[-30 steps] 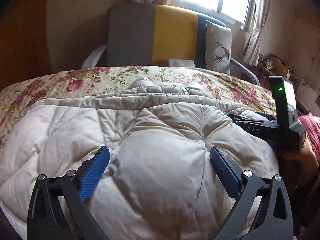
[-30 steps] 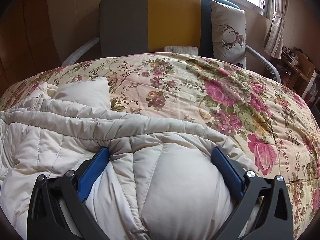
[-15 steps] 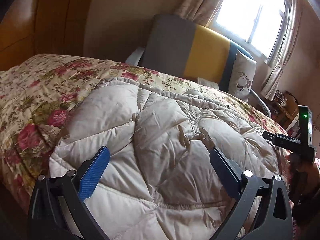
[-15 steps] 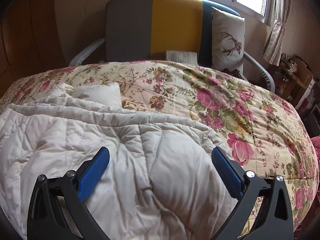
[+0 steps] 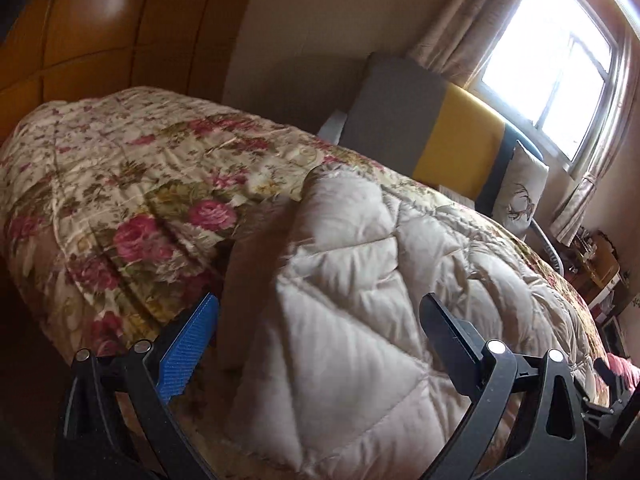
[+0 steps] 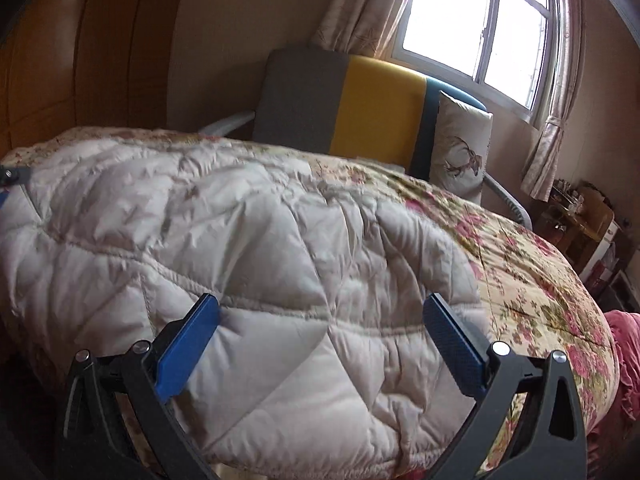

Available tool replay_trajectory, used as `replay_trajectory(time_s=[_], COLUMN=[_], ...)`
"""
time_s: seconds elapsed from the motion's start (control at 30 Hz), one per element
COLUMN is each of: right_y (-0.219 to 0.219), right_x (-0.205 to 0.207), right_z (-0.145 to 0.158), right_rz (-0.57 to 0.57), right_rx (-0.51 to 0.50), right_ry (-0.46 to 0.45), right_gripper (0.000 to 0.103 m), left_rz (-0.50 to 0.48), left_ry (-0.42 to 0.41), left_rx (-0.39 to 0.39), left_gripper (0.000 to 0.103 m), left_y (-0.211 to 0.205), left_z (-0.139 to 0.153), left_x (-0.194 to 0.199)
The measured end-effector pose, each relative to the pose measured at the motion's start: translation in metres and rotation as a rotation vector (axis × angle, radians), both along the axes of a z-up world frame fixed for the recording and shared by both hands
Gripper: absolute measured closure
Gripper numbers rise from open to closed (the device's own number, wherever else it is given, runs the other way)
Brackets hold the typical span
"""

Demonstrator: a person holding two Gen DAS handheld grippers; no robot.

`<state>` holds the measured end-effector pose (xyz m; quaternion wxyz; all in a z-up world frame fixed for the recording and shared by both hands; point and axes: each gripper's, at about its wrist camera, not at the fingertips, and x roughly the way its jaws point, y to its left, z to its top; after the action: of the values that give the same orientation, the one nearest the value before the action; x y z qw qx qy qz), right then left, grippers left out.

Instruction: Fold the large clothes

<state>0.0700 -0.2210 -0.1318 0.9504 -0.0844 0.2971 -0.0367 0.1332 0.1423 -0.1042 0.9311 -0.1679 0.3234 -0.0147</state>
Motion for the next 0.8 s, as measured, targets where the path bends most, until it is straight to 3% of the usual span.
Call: replay_trajectory(time_s=[0.07, 0.13, 0.27, 0.4, 0.57, 0.73, 0.8], right_y=[-0.004, -0.012, -0.013, -0.015, -0.012, -0.011, -0.011], right_x=[0.013, 0.016, 0.012, 0.008, 0.001, -0.002, -0.003], right_z=[-0.024, -0.032, -0.034, -0.036, -0.039, -0.041, -0.041], right_rz=[-0.006, -0.016, -0.016, -0.021, -0.025, -0.027, -0.029], right_rx=[0.022, 0.087, 0.083, 0.095, 0.099, 0.103, 0.106], right_ry=[0.095, 0.086, 0.062, 0.034, 0.018, 0.007, 0.002], right_gripper=[0.002, 0.002, 0.002, 0.002, 0.002, 0.002, 0.002], left_rz=[0.015, 0.027, 0.028, 0.007, 0.011, 0.016, 0.009], left_ry=[0.069, 0.123, 0.129, 0.111, 0.126, 0.133, 0.133], left_rx=[-0.051, -0.145, -0.331, -0.355, -0.437, -0.621, -0.65], left_gripper=[0.004, 0.004, 0.004, 0.004, 0.004, 0.009, 0.009], left_y=[0.011, 0.021, 0.029, 0.025, 0.024, 0.026, 0.026], left_z=[-0.017, -0.033, -0.05, -0.052, -0.054, -0.063, -0.066], left_x=[0.001, 0.0, -0.008, -0.011, -0.025, -0.037, -0.031])
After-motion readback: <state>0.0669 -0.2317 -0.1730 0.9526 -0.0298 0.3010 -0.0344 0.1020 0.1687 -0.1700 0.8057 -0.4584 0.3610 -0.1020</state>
